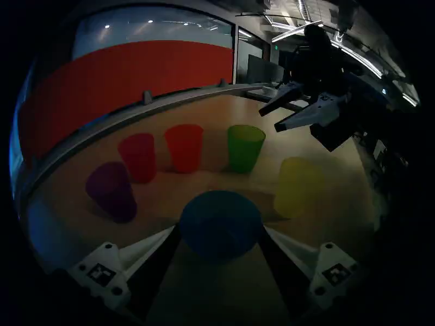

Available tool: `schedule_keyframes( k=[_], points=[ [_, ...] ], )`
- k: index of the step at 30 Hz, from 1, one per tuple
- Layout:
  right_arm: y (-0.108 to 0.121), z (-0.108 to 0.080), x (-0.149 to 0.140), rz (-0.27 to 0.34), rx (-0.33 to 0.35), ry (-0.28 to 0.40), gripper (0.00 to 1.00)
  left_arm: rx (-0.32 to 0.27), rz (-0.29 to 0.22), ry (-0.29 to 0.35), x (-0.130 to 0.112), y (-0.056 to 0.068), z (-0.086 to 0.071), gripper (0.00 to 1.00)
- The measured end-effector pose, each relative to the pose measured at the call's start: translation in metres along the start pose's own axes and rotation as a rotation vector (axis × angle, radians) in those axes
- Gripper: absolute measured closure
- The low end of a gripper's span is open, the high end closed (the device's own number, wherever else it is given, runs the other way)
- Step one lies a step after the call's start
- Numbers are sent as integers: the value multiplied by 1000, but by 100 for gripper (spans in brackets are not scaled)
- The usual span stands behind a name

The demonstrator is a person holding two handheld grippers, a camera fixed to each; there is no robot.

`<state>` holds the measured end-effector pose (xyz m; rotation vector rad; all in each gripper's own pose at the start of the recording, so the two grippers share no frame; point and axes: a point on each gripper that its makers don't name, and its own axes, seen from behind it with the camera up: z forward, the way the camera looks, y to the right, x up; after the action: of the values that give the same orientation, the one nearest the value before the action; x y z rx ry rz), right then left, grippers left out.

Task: Pour water

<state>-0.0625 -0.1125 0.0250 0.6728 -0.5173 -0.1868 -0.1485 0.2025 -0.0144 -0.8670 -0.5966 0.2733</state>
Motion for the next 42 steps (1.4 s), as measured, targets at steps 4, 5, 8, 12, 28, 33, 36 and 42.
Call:
schedule_keyframes(
  k=[4,5,8,12,28,33,36,42],
  points=[
    [1,0,-1,3,0,-1,0,3,1,2,1,-1,1,13],
    [1,0,-1,4,1,-1,0,1,1,2,1,-1,2,14],
    [1,1,-2,5,2,-2,0,1,1,1,2,-1,2,14],
    [0,2,-3,7,5,-4,0,0,-2,0,1,-2,1,15],
    [-8,23,-18,-3,16,-44,0,12,-3,12,6,-6,-4,15],
    [-10,37,-20,-8,18,-54,0,16,-10,26,11,-8,-7,15],
    [-10,46,-19,-14,19,-55,0,18,-15,33,13,-10,-8,15],
    [-5,61,-19,-22,7,-56,0,25,-21,41,15,-12,-11,15]
  ],
)
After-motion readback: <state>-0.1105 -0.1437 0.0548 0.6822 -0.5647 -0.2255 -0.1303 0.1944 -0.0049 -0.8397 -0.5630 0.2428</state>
